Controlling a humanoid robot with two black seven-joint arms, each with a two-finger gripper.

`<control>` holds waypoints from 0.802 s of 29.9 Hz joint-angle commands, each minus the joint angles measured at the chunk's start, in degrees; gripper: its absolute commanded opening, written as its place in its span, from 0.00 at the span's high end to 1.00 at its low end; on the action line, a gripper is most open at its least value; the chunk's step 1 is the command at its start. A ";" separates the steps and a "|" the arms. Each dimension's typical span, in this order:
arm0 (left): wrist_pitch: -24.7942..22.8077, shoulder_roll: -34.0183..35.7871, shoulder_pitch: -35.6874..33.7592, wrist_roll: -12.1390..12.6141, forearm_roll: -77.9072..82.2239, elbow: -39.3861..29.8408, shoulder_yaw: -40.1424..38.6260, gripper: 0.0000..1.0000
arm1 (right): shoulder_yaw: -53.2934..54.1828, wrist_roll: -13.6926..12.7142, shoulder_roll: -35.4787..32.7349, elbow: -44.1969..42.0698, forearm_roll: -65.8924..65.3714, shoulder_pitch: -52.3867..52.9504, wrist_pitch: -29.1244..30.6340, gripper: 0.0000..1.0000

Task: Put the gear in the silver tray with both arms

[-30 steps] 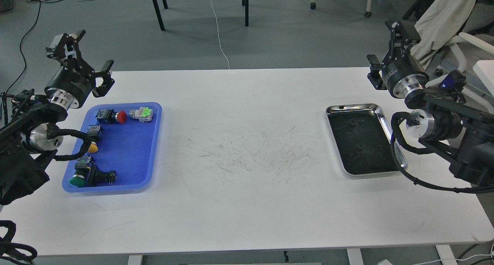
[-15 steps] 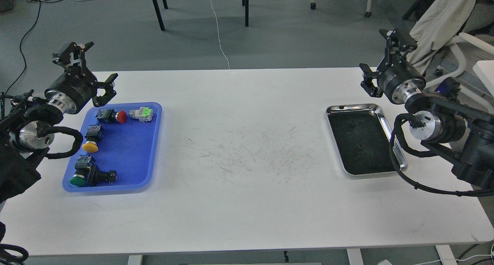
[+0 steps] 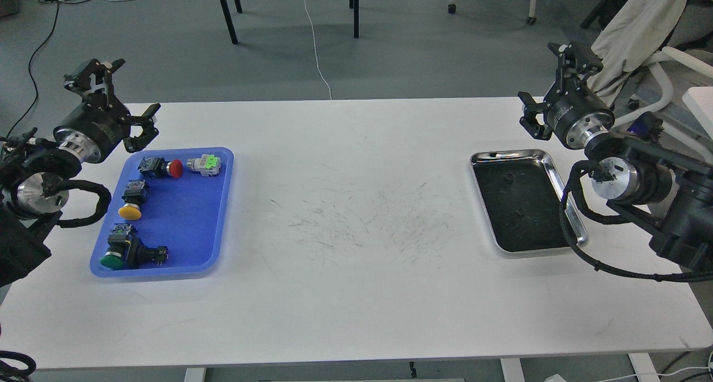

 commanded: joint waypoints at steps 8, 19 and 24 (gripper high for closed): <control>0.00 -0.85 0.19 -4.89 0.03 -0.35 0.17 0.03 | 3.49 0.10 0.07 -1.04 -0.16 -0.02 -0.13 0.01; 0.00 -0.85 -0.07 -6.48 2.05 0.00 5.43 0.02 | 3.23 0.10 0.16 -1.31 -0.34 -0.11 -0.22 0.01; 0.00 -0.58 -0.52 -6.91 1.97 0.09 7.38 0.02 | 3.31 0.10 0.16 -1.22 -0.43 -0.37 -0.13 0.01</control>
